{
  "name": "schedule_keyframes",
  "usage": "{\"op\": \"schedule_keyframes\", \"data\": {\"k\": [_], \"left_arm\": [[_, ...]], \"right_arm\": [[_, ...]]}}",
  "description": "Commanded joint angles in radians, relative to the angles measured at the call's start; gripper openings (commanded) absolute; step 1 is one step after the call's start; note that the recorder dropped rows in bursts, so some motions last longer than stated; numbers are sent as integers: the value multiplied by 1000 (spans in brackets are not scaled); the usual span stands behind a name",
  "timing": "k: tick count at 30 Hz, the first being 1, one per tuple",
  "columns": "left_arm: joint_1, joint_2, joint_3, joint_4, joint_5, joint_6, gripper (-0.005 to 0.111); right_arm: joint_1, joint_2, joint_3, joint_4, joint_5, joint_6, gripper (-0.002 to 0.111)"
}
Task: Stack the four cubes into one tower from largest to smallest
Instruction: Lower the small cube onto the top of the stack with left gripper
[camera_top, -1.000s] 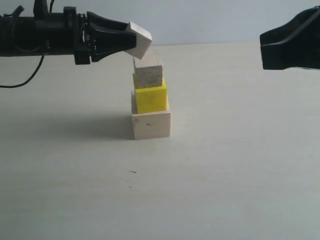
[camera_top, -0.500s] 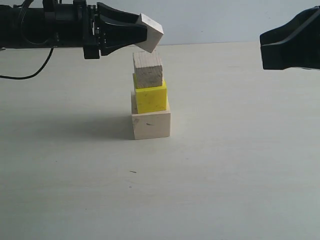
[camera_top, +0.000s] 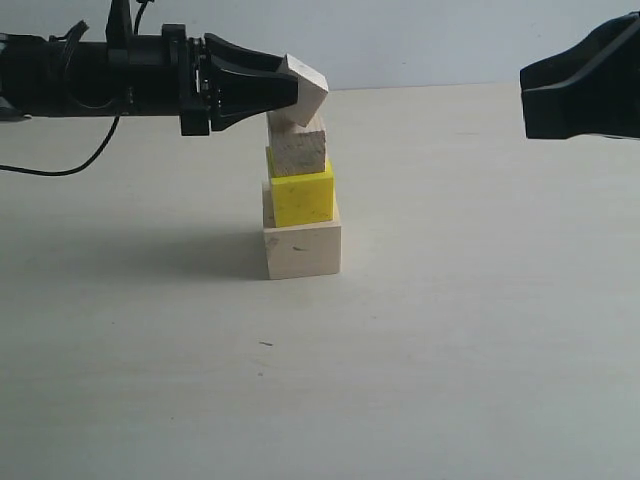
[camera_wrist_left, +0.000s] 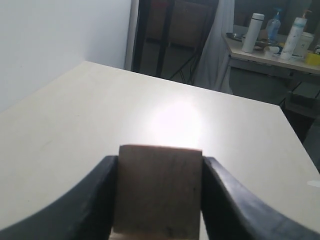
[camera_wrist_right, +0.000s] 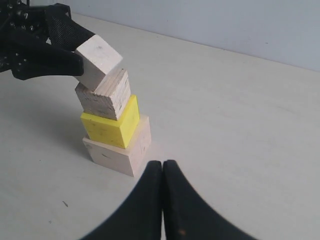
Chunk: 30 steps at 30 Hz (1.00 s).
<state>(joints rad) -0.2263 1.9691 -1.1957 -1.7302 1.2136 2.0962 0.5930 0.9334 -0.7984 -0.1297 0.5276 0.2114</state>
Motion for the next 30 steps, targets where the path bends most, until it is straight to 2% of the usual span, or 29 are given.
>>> {"op": "schedule_keyframes", "data": {"k": [1, 30], "left_arm": [[-6, -3, -27, -14, 7, 2, 0], [-6, -3, -49, -14, 7, 2, 0]], "right_arm": [[-1, 1, 4, -3, -7, -2, 0], [-1, 1, 4, -3, -3, -2, 0]]}}
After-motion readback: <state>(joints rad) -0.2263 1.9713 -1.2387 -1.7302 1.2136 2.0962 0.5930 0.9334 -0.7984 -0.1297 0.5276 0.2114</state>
